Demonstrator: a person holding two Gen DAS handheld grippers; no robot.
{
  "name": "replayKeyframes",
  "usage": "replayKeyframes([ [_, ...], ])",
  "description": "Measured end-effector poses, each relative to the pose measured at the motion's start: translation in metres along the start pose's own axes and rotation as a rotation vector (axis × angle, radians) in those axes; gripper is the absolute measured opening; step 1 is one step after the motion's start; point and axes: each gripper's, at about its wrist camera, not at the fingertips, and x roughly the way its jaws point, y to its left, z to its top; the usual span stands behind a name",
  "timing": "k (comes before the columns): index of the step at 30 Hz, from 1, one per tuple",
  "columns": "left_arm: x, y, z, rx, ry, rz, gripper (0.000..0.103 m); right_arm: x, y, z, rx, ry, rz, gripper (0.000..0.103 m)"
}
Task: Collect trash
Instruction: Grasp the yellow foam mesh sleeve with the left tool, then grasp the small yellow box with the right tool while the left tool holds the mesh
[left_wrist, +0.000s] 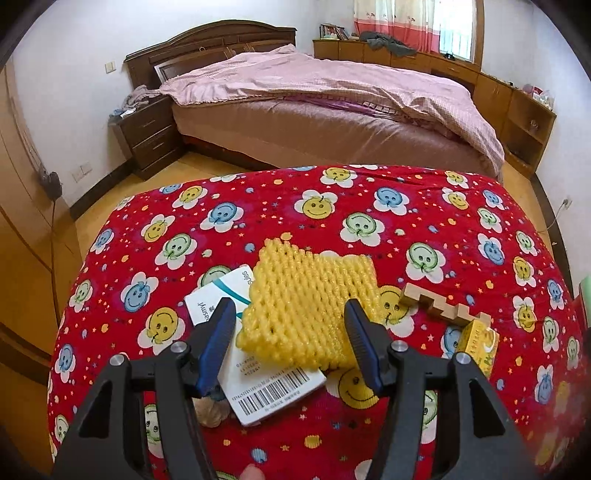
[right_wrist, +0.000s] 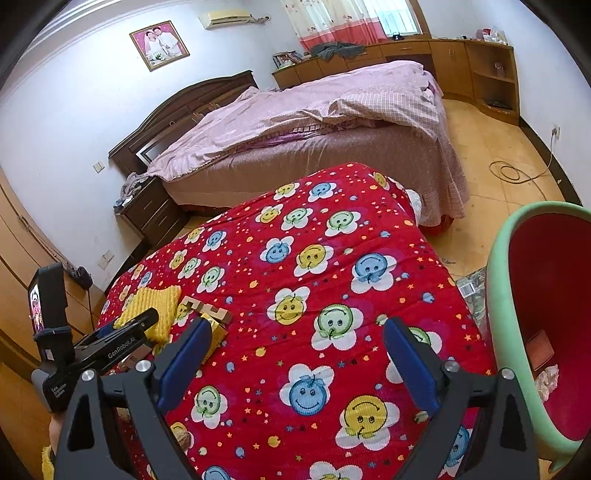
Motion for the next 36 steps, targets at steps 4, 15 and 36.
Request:
replayKeyframes([
  [4, -0.003, -0.003, -0.003, 0.000, -0.011, -0.003, 0.055, 0.000, -0.001, 0.000, 0.002, 0.001, 0.003, 0.096],
  [15, -0.031, -0.012, -0.011, -0.001, -0.069, -0.154, 0.011, -0.008, 0.000, -0.002, 0.006, -0.012, 0.009, 0.096],
  [36, -0.106, 0.024, -0.047, -0.146, -0.127, -0.264, 0.010, -0.043, 0.010, -0.014, -0.020, -0.037, 0.021, 0.096],
])
